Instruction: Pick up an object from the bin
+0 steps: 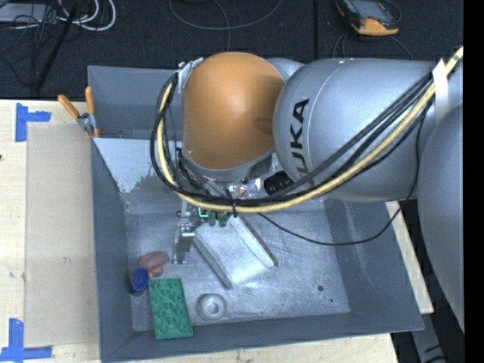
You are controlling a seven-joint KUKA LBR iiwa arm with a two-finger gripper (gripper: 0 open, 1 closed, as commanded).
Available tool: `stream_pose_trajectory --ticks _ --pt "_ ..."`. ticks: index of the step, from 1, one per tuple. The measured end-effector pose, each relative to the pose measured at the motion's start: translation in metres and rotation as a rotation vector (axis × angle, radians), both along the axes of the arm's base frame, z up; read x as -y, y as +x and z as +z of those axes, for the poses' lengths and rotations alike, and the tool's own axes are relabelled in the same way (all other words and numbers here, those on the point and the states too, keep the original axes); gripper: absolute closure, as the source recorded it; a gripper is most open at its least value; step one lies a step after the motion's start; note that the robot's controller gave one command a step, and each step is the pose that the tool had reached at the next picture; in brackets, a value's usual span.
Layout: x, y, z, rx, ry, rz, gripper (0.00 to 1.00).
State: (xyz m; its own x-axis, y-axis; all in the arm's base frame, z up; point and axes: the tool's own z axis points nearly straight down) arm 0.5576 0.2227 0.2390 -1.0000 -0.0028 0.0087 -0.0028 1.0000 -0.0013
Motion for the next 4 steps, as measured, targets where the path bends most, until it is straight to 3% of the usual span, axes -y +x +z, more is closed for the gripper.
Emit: stream_pose_trajectory --ticks 1,2,3,4 --pt "0.006 -0.023 -0.120 -0.002 -0.002 0.104 0.00" --pt "-0.008 -0.034 -0.151 0.021 0.003 0.016 0.00" --pt "-0.007 -0.033 -0.150 0.025 0.006 0.010 1.00" --pt "-0.007 -0.034 -0.020 0.017 0.005 0.004 1.00"
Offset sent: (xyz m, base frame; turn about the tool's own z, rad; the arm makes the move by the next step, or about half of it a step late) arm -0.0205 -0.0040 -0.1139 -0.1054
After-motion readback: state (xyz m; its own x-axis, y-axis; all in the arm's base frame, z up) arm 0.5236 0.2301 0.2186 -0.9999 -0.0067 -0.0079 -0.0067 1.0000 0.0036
